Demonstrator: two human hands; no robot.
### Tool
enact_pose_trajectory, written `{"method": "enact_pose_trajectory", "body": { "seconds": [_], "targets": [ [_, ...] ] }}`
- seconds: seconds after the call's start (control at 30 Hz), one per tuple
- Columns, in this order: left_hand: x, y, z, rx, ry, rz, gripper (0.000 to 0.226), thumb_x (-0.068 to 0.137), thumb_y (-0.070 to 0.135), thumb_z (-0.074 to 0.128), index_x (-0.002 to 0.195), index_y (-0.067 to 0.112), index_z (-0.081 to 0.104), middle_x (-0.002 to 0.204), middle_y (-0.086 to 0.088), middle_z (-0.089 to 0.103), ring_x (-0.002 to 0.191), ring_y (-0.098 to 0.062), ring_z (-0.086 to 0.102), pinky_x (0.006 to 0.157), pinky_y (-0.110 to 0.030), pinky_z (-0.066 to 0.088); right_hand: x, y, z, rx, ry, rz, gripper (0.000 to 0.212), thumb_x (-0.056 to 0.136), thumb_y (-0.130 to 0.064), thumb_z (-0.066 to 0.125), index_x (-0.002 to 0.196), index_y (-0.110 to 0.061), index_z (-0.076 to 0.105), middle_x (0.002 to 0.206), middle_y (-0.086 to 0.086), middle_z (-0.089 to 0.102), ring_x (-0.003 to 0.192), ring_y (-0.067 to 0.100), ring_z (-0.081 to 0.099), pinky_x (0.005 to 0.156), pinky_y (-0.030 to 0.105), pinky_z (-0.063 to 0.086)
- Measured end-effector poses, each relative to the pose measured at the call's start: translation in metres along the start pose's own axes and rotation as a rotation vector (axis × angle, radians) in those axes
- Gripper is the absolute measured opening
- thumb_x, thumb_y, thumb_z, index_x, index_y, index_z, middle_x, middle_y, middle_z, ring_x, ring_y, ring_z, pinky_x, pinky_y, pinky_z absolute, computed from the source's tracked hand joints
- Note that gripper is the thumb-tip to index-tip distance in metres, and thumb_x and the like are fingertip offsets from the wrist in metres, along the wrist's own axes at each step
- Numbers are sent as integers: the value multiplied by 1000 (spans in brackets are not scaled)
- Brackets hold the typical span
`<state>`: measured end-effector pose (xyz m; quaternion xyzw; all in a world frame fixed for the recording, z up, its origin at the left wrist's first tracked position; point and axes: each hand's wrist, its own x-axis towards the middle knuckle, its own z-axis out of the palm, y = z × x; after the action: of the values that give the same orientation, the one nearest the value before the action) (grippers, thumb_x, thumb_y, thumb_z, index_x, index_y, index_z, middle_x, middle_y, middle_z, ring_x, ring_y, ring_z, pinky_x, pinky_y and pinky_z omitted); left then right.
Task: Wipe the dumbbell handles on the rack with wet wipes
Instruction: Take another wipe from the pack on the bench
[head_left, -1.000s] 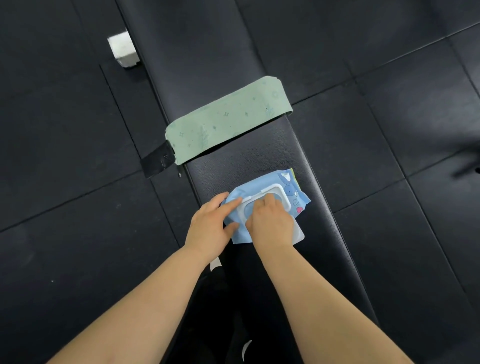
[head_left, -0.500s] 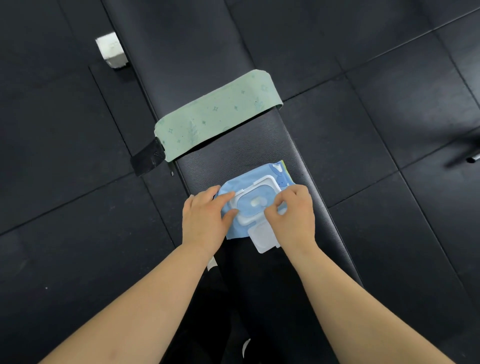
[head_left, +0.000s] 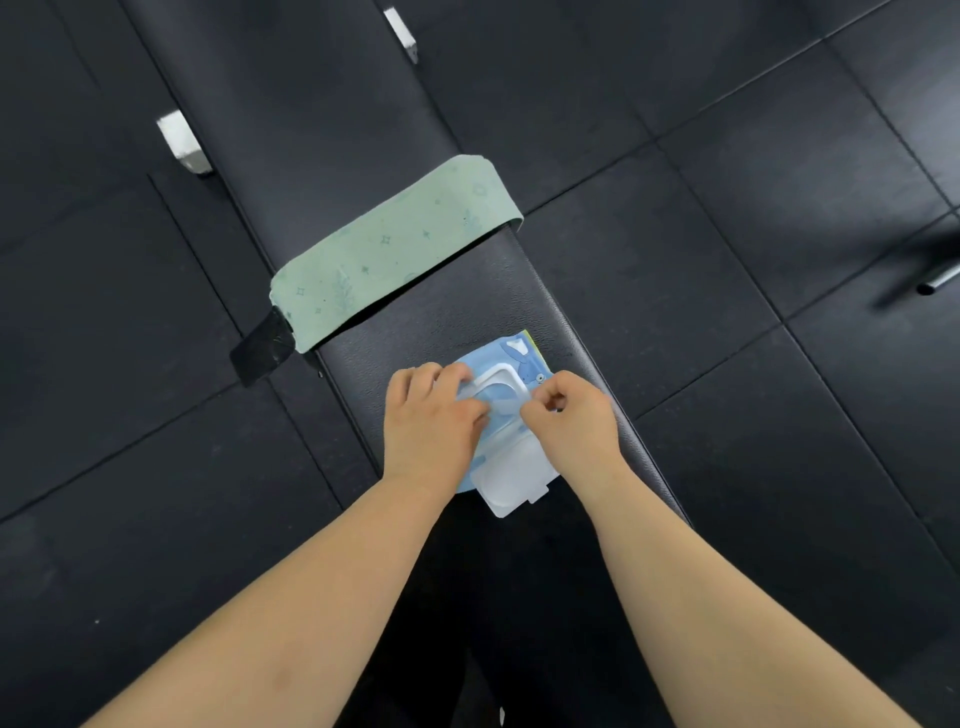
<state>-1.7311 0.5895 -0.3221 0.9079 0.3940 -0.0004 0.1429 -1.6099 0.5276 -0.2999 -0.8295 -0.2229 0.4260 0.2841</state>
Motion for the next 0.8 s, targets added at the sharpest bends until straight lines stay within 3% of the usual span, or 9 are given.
{"method": "enact_pose_trajectory", "body": {
  "seconds": [0.07,0.23,0.4,0.53,0.6,0.67,0.8],
  "targets": [
    [-1,2,1,12,1,-14,25,68,28,50,49,26,66,80,0,66,80,-18,38,80,-32,27,2,0,1,-19,-4,0,24,76,-5,55,60,-18,42,71,-3,47,60,10,40,55,18,32],
    [6,5,1,130,-30,-40,13,51,23,74,44,25,64,72,1,62,72,-22,57,94,-41,20,5,1,4,-91,6,-19,23,76,-7,55,60,-17,41,75,0,50,68,15,43,55,17,32],
    [13,11,7,206,-25,-3,25,34,12,83,41,17,59,68,0,58,79,-18,34,94,-44,21,5,0,4,-151,-18,-18,28,76,-9,56,58,-19,37,81,-1,48,69,15,43,54,26,29],
    [13,11,7,131,5,-29,10,45,11,69,44,16,60,72,-1,59,85,-18,36,97,-41,17,4,0,4,-141,-19,-22,29,76,-10,56,58,-20,36,80,-3,46,69,14,43,53,24,27],
    [12,10,0,45,-46,-74,5,64,11,70,60,13,68,91,-2,58,102,-17,38,103,-38,-2,4,1,4,-140,-17,-22,30,76,-10,56,57,-21,36,78,-5,44,69,14,42,52,17,29],
    [11,11,-5,53,-159,-97,17,86,19,53,88,14,69,116,3,47,123,-15,30,98,-32,-23,4,0,4,-137,-19,-23,30,77,-9,55,57,-21,36,76,-5,43,69,14,42,54,14,29],
    [11,12,-10,86,-211,-92,26,92,26,41,101,19,65,125,8,38,129,-13,23,98,-34,-21,2,-1,3,-139,-25,-22,29,77,-9,55,57,-20,36,78,-4,43,66,13,40,53,13,29]
  ]
}}
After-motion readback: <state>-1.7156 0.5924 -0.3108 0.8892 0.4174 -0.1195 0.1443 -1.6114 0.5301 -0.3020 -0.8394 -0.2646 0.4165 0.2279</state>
